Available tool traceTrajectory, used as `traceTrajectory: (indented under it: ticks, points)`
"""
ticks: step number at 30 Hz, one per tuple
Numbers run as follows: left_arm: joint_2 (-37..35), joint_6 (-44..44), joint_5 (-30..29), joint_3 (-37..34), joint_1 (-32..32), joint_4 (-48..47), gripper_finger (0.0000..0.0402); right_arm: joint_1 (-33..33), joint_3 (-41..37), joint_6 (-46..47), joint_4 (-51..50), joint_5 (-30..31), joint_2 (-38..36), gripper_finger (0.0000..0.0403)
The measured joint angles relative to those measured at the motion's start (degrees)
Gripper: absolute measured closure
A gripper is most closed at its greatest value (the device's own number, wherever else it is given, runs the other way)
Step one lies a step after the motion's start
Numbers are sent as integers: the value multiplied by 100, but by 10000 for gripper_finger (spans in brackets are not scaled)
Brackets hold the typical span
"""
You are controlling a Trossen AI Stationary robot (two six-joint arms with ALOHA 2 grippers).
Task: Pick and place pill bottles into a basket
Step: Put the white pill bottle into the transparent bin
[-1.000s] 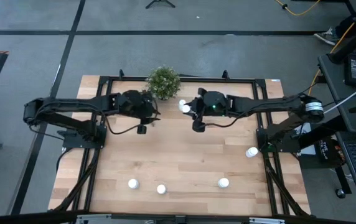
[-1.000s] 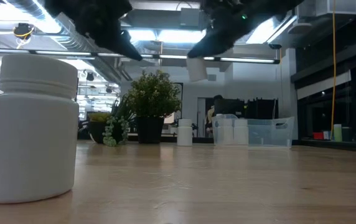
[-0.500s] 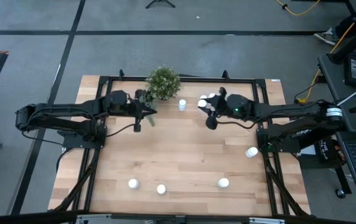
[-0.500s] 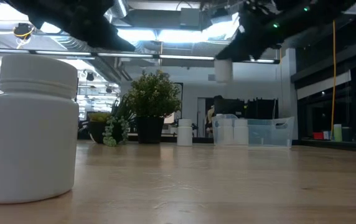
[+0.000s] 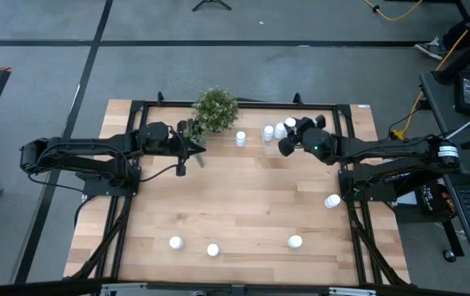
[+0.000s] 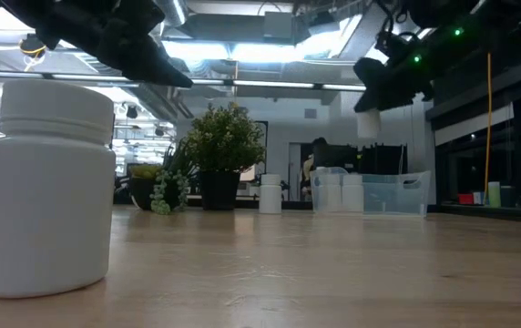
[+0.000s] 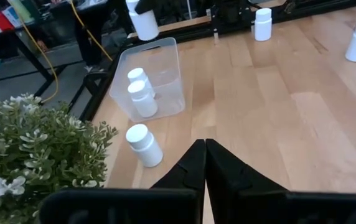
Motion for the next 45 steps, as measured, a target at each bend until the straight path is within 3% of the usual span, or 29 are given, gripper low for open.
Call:
traceTrajectory:
  ticks: [14, 17, 23, 27, 45]
  points:
    - [0, 14, -6, 0, 0, 2, 395, -414, -9, 433, -400, 136, 22, 253]
    - [0, 14, -6, 0, 0, 2, 398, -563, -359, 696, -164, 146, 50, 253]
    - [0, 110, -6, 0, 0, 2, 395, -781, -1178, 601, 1377, 144, 49, 253]
    - [2, 110, -6, 0, 0, 0, 394, -913, -1244, 582, 1439, 104, 58, 253]
    - [2, 57, -4, 0, 0, 0, 397, -1175, -1246, 431, 2694, -87, 1651, 253]
